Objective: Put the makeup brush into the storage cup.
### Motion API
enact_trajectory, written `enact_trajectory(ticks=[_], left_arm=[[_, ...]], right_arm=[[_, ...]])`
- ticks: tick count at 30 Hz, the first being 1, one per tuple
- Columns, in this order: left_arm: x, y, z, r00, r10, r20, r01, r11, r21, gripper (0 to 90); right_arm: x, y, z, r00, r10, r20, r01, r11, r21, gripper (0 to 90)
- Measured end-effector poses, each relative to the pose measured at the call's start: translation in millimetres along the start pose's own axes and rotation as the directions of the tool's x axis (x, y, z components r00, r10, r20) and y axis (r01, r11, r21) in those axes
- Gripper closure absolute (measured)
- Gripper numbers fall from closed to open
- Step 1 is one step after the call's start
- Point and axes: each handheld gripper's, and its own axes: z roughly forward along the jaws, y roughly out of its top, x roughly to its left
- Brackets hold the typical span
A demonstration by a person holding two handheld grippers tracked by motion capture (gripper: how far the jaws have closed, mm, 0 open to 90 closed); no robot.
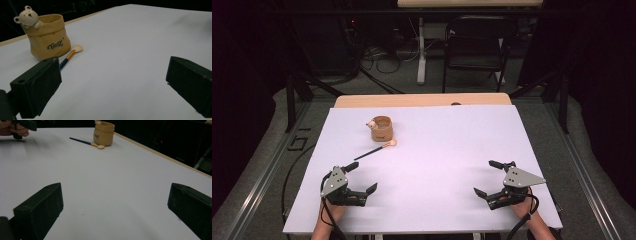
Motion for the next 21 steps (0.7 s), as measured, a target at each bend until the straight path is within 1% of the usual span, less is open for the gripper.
enact_trajectory(ticks=[1, 2, 4, 6, 8, 10, 11, 12, 13, 14, 17, 19, 21], left_arm=[[1.1, -0.1, 0.0, 1.0000, 0.002, 0.004, -0.002, 1.0000, 0.004, 0.1], [1.1, -0.1, 0.0, 1.0000, 0.001, -0.006, -0.001, 1.0000, 0.004, 0.1], [2.6, 0.3, 0.4, 1.0000, 0.005, 0.003, -0.005, 1.0000, 0.004, 0.1], [4.8, 0.9, 0.2, 0.9999, 0.010, -0.007, -0.010, 0.9999, 0.010, 0.1], [7.2, 0.7, 0.6, 0.9998, -0.006, -0.017, 0.006, 1.0000, 0.005, 0.1], [9.1, 0.6, 1.7, 0.9997, 0.002, -0.023, -0.002, 0.9998, 0.019, 0.1], [10.7, 0.4, 2.3, 0.9999, -0.001, -0.011, 0.002, 0.9998, 0.021, 0.1], [11.7, 1.2, 2.8, 0.9999, 0.001, -0.016, -0.001, 0.9996, 0.030, 0.1], [11.7, 1.4, 3.3, 0.9997, -0.004, -0.023, 0.004, 0.9997, 0.024, 0.1], [13.1, 1.9, 3.6, 0.9999, -0.010, -0.011, 0.010, 0.9996, 0.026, 0.2], [14.8, 2.0, 5.1, 0.9997, -0.021, -0.013, 0.022, 0.9993, 0.030, 0.2], [16.2, 2.4, 5.7, 0.9997, -0.021, -0.013, 0.022, 0.9990, 0.039, 0.2], [18.9, 4.2, 7.4, 0.9998, -0.016, -0.014, 0.016, 0.9988, 0.046, 0.2]], right_arm=[[-0.2, 0.1, -0.3, 1.0000, -0.001, 0.001, 0.001, 1.000, -0.003, 0.0], [-0.4, 0.2, -0.8, 1.0000, -0.001, 0.003, 0.001, 1.000, -0.005, 0.0], [-0.7, 0.0, -0.7, 1.0000, 0.002, 0.001, -0.002, 1.000, -0.008, 0.0], [-1.1, 0.0, -1.3, 1.0000, 0.000, 0.001, 0.000, 1.000, -0.003, 0.0], [-1.2, -0.1, -1.5, 1.0000, 0.005, -0.001, -0.005, 1.000, -0.004, 0.0], [-1.3, -0.1, -1.9, 1.0000, 0.007, 0.000, -0.007, 1.000, -0.002, 0.0], [-1.2, -0.1, -1.9, 1.0000, 0.008, 0.000, -0.008, 1.000, 0.001, 0.0], [-1.2, 0.0, -1.9, 1.0000, 0.009, 0.000, -0.009, 1.000, 0.002, 0.0], [-1.2, -0.1, -1.7, 0.9999, 0.016, -0.005, -0.016, 1.000, -0.002, 0.0], [-1.4, 0.0, -1.9, 0.9997, 0.023, -0.011, -0.023, 1.000, 0.002, 0.0], [-0.7, -0.1, -2.2, 0.9997, 0.024, -0.006, -0.024, 1.000, 0.003, 0.0], [-0.6, -0.2, -1.9, 0.9996, 0.026, -0.007, -0.026, 1.000, 0.002, 0.0], [-0.4, -0.2, -1.7, 0.9996, 0.027, -0.004, -0.027, 1.000, 0.013, 0.0]])
